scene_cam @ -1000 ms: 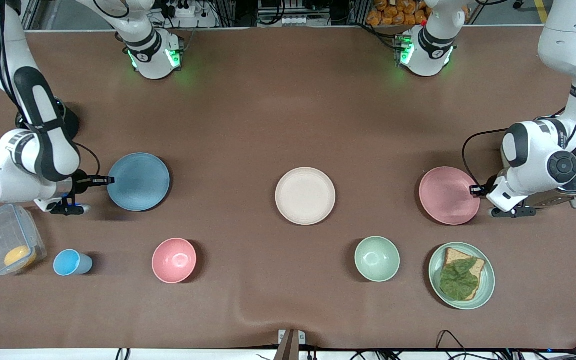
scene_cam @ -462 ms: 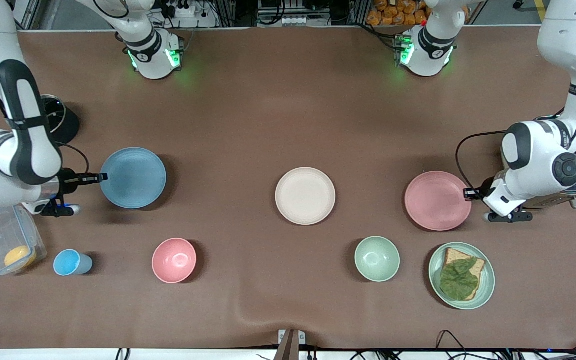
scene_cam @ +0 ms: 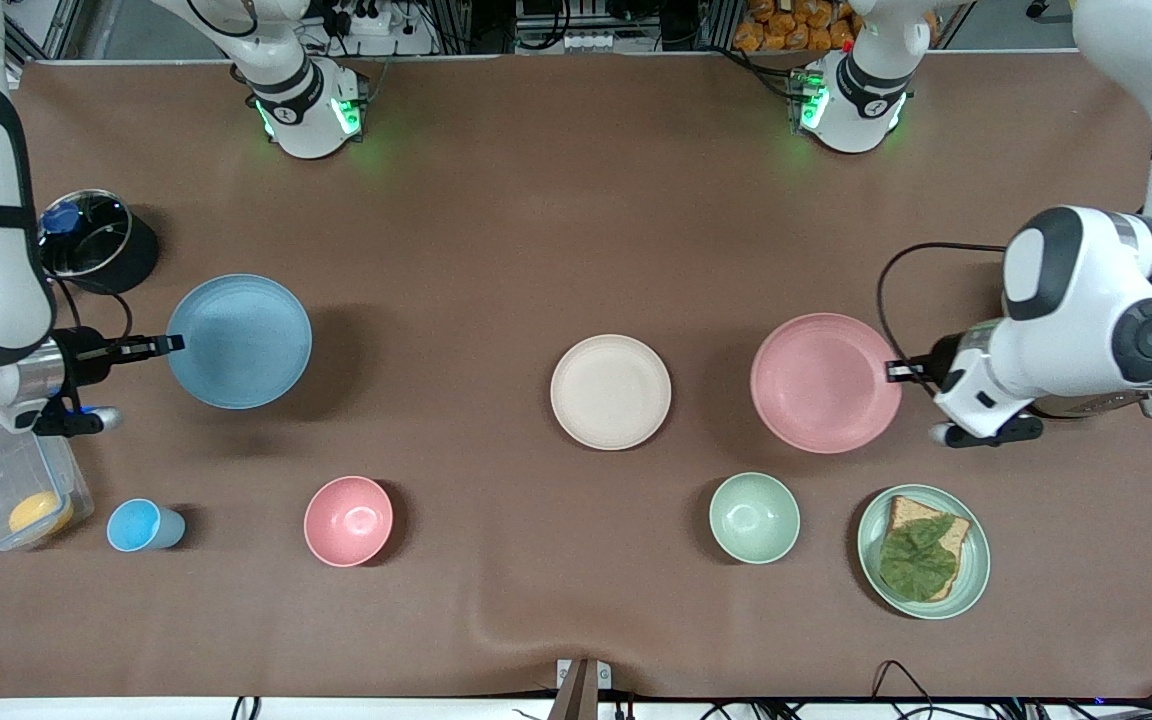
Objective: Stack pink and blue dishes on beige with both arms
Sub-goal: 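Lower the pink plate onto the beige plate with the left gripper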
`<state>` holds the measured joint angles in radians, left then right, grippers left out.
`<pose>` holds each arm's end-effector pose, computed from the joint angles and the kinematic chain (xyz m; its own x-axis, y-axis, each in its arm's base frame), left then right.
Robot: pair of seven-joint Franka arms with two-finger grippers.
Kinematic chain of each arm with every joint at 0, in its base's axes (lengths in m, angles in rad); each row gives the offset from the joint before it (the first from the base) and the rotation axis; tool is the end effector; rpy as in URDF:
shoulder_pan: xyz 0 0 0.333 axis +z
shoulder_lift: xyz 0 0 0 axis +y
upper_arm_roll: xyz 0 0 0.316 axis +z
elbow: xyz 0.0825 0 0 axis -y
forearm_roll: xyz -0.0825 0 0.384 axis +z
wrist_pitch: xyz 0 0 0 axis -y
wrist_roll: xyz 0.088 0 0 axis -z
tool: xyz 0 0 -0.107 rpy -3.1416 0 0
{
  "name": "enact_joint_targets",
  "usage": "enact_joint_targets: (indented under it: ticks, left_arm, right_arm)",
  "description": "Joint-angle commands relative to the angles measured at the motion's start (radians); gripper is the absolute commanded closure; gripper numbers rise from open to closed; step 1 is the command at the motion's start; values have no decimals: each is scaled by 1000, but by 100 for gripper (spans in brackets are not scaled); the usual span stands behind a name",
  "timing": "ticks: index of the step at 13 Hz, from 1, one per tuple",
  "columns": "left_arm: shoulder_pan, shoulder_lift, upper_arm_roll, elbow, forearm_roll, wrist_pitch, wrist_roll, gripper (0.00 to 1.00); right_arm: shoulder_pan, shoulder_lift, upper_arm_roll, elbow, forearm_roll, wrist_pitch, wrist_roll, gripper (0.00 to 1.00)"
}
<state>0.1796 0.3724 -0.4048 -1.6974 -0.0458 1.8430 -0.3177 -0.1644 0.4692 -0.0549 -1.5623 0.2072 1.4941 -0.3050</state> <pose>0.6172 -0.1221 0.3795 0.9641 0.1020 -0.2452 0.1328 -0.9847 0.1126 0.6100 -0.1080 0.3457 0.8917 0.1118 -0.4386 -0.0311 -0.9516 -0.3058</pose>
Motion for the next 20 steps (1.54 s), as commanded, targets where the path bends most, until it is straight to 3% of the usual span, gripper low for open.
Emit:
enact_joint_targets:
  ticks: [1,5,8,14,20]
  left_arm:
    - [-86,77,-48,59,-28,-7,-102,100]
    - [-230,200,-42,105,-16,148,-118,100]
    - [-264,278,-42,100,30,269,-113,100]
    - [-347,336,-35,105,30,344,-100,100]
    - [-344,369,-25,104,75,391,-98,100]
  right_arm:
    - [0,-1,10,37,17,-26,6,100]
    - [48,0,10,65,18,-15,39,100]
    - [86,0,10,82,33,-15,99,100]
    - [124,2,9,82,104,-12,119,100]
    - [216,3,9,82,152,37,204,100]
